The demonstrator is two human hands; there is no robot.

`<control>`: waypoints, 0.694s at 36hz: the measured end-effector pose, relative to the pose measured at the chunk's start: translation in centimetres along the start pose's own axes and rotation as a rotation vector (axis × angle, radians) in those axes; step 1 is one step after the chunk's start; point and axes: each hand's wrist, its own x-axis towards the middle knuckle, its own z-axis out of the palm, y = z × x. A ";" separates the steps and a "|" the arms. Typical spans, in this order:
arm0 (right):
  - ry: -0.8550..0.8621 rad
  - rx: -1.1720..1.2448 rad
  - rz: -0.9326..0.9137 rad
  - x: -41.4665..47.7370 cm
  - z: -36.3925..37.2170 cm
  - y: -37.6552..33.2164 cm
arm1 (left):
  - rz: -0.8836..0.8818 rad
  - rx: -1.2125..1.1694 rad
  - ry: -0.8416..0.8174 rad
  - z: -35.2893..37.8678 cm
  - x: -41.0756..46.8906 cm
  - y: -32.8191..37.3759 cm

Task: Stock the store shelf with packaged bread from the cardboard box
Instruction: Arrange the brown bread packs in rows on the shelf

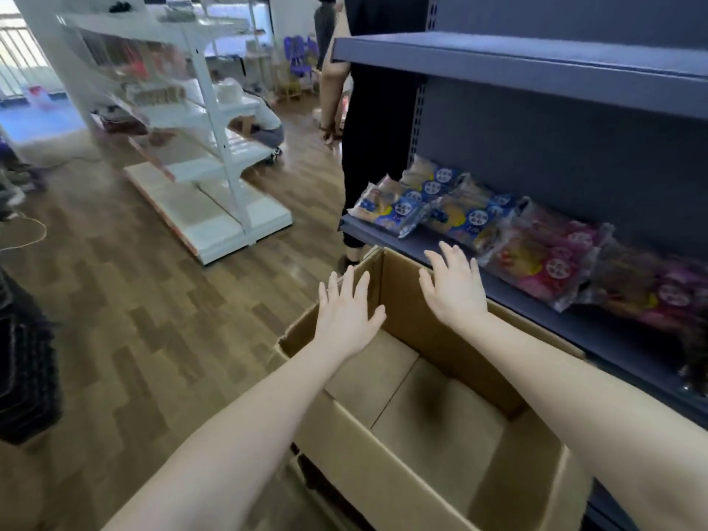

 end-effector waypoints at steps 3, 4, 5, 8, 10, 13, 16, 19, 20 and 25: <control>0.003 -0.036 0.034 0.7 -0.2 1.0 | 0.007 -0.002 -0.009 0.0 0.6 0.3; 0.001 -0.038 0.045 0.9 -0.1 1.2 | 0.010 0.003 -0.008 -0.1 0.7 0.3; -0.007 -0.036 0.057 1.1 0.0 1.2 | 0.011 0.009 -0.004 -0.1 1.0 0.1; -0.038 -0.018 0.057 1.7 0.3 0.8 | -0.015 0.009 0.021 -0.3 2.3 -0.8; -0.040 -0.002 0.020 2.3 0.6 0.6 | -0.049 -0.014 0.033 -0.3 3.5 -1.2; -0.026 0.035 -0.013 3.1 1.0 0.9 | -0.099 -0.058 0.047 -0.1 5.5 -1.4; -0.060 0.043 0.021 3.2 1.7 1.9 | -0.085 -0.044 0.039 0.5 7.4 -1.8; -0.087 0.021 0.053 4.0 2.2 3.0 | -0.032 -0.035 0.056 0.9 10.4 -2.0; -0.080 0.016 0.061 4.7 2.2 3.3 | -0.014 -0.045 0.058 0.9 11.8 -1.9; -0.027 0.025 0.149 9.0 2.6 3.5 | 0.093 -0.109 0.036 1.4 18.6 -0.6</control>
